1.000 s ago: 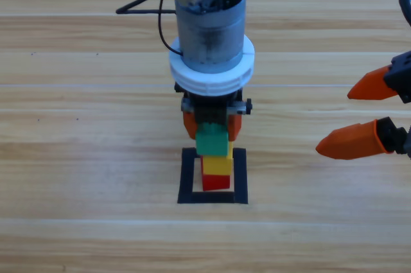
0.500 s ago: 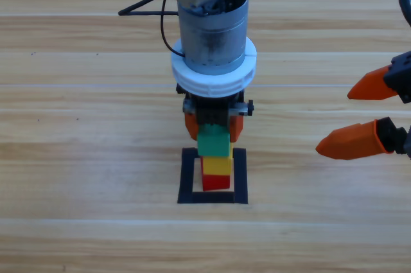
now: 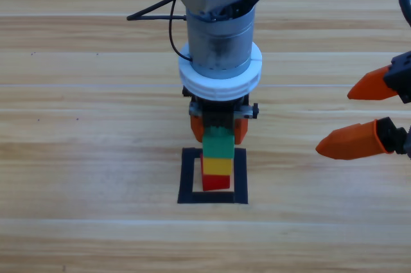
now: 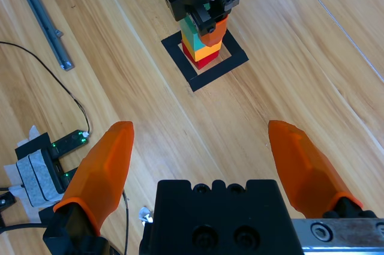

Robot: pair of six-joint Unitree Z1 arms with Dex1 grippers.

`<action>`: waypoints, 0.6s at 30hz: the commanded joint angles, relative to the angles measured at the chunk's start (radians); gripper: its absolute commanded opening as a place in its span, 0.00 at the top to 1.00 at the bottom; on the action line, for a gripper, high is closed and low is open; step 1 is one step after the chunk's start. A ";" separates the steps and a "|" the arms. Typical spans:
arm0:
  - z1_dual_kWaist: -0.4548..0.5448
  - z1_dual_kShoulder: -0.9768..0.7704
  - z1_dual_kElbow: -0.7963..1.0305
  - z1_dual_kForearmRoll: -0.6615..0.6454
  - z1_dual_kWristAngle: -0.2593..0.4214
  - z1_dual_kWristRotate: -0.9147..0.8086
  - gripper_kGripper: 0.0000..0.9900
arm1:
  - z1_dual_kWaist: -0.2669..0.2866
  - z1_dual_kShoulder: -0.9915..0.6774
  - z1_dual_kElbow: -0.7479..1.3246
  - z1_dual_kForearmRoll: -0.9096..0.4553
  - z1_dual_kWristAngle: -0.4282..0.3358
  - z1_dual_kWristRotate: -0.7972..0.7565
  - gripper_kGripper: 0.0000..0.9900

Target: Stack the blocks in the rectangular block: red at the bottom, yellow in the middle, green on top

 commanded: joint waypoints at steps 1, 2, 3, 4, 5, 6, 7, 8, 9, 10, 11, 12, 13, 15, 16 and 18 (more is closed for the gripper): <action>-0.018 0.043 -0.001 0.004 0.002 0.011 1.00 | -0.026 0.030 0.024 -0.016 0.008 -0.001 0.00; -0.017 0.043 -0.001 0.004 0.002 0.013 1.00 | -0.026 0.030 0.024 -0.016 0.008 -0.001 0.00; -0.017 0.042 0.001 0.004 0.004 0.016 1.00 | -0.026 0.030 0.024 -0.016 0.008 -0.001 0.00; -0.017 0.040 0.002 0.004 0.005 0.016 1.00 | -0.026 0.030 0.024 -0.016 0.009 -0.001 0.00; -0.017 0.039 -0.006 0.004 0.005 0.019 1.00 | -0.026 0.030 0.024 -0.016 0.008 -0.001 0.00; -0.017 0.039 -0.012 0.004 0.005 0.019 0.91 | -0.026 0.030 0.024 -0.016 0.008 -0.001 0.00; -0.017 0.036 -0.015 0.004 0.005 0.019 0.62 | -0.026 0.030 0.024 -0.016 0.008 -0.001 0.00; -0.017 0.031 -0.012 0.004 0.004 0.019 0.27 | -0.026 0.030 0.024 -0.016 0.008 -0.001 0.00; -0.017 0.027 -0.007 0.004 0.004 0.016 0.07 | -0.026 0.030 0.024 -0.016 0.008 -0.001 0.00; -0.017 0.024 -0.006 0.004 0.004 0.014 0.00 | -0.026 0.030 0.024 -0.016 0.008 -0.001 0.00; -0.017 0.020 -0.007 0.004 0.004 0.014 0.00 | -0.026 0.030 0.024 -0.016 0.008 -0.001 0.00; -0.017 0.017 -0.006 0.004 0.005 0.014 0.00 | -0.026 0.030 0.024 -0.016 0.008 -0.001 0.00; -0.017 0.016 -0.004 0.004 0.005 0.014 0.00 | -0.026 0.030 0.024 -0.016 0.008 -0.001 0.00; -0.017 0.010 0.004 0.004 0.008 0.014 0.00 | -0.026 0.033 0.024 -0.016 0.008 -0.001 0.00; -0.017 0.007 0.008 0.004 0.010 0.014 0.00 | -0.026 0.035 0.024 -0.016 0.008 -0.001 0.00; -0.017 0.004 0.010 0.004 0.013 0.016 0.00 | -0.026 0.036 0.024 -0.015 0.009 -0.001 0.00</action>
